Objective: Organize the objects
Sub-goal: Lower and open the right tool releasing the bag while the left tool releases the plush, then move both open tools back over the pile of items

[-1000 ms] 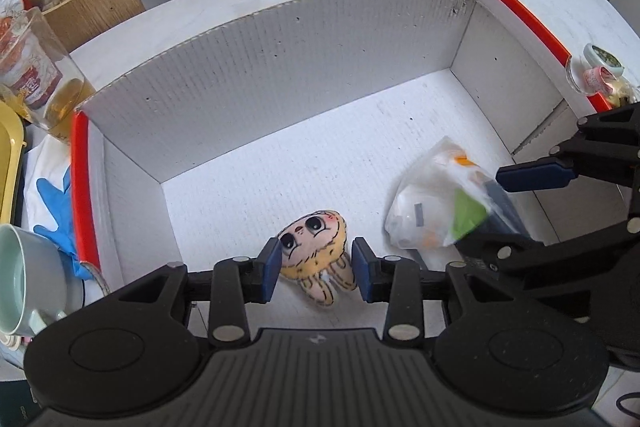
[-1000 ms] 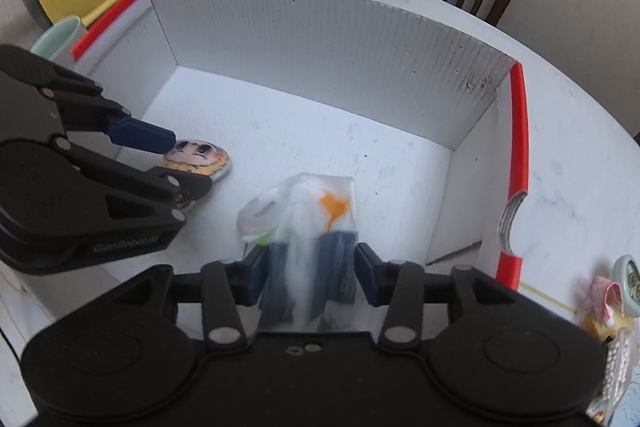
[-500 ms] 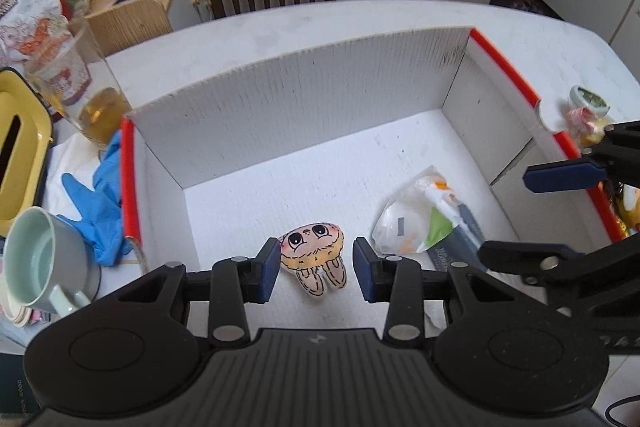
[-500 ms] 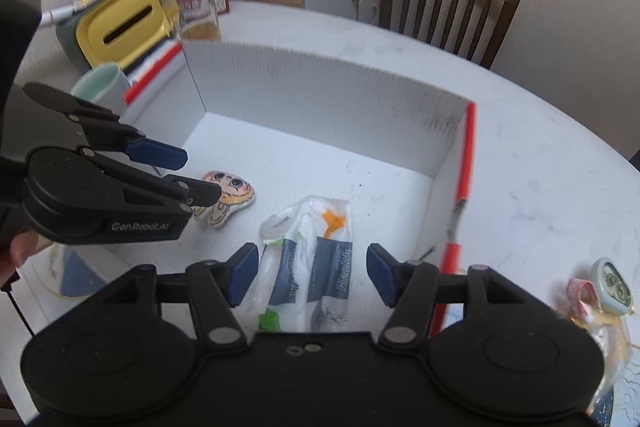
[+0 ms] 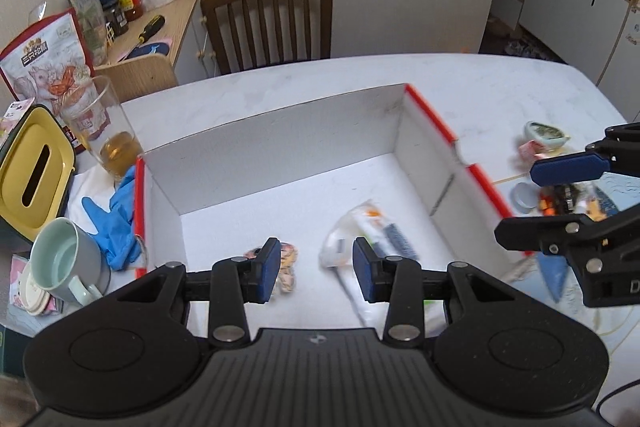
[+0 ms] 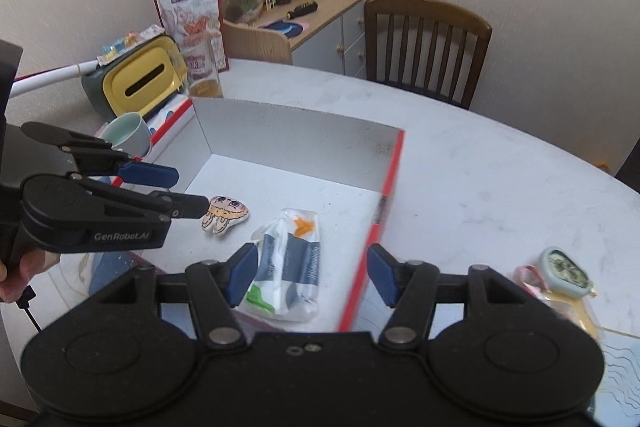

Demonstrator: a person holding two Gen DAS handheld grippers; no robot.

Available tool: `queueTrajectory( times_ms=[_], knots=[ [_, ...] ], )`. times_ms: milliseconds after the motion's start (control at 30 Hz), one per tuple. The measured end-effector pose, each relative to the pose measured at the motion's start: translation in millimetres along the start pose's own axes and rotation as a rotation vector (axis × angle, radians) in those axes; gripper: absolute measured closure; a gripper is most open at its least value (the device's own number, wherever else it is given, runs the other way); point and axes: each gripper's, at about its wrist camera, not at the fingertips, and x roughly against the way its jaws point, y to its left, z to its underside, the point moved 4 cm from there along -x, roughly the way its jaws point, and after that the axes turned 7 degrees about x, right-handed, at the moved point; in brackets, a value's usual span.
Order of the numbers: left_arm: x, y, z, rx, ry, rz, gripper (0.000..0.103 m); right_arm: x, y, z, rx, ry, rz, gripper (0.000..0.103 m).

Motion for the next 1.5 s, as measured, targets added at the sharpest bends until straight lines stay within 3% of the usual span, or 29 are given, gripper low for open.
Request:
queueTrajectory(
  times_ms=[533,700,767,1067,1433,1500],
  knots=[
    [36.0,-92.6,28.4,0.010,-0.060,0.043,0.065,79.9,-65.2,67.6,-0.043,-0.085,0.032,0.039],
    [35.6,-128.4,39.0,-0.011,-0.072,0.059,0.048,98.9,-101.1,102.8,-0.086,-0.068,0.082,0.039],
    [34.1,-143.3,43.0,-0.026,-0.071,0.068,0.048,106.1,-115.6,117.1,-0.107,-0.061,0.105,0.038],
    [16.0,-205.9,63.3,-0.063,-0.053,0.109,0.039,125.9,-167.9,164.9,-0.208,-0.046,0.167,0.027],
    [-21.3,-246.8,92.1,-0.041,0.002,0.121,0.037,115.4,-193.6,179.5,-0.271,-0.038,0.218,0.005],
    [-26.1,-249.4,95.6,-0.034,0.009,0.124,0.025,110.1,-196.3,179.6,-0.282,-0.032,0.210,0.004]
  ],
)
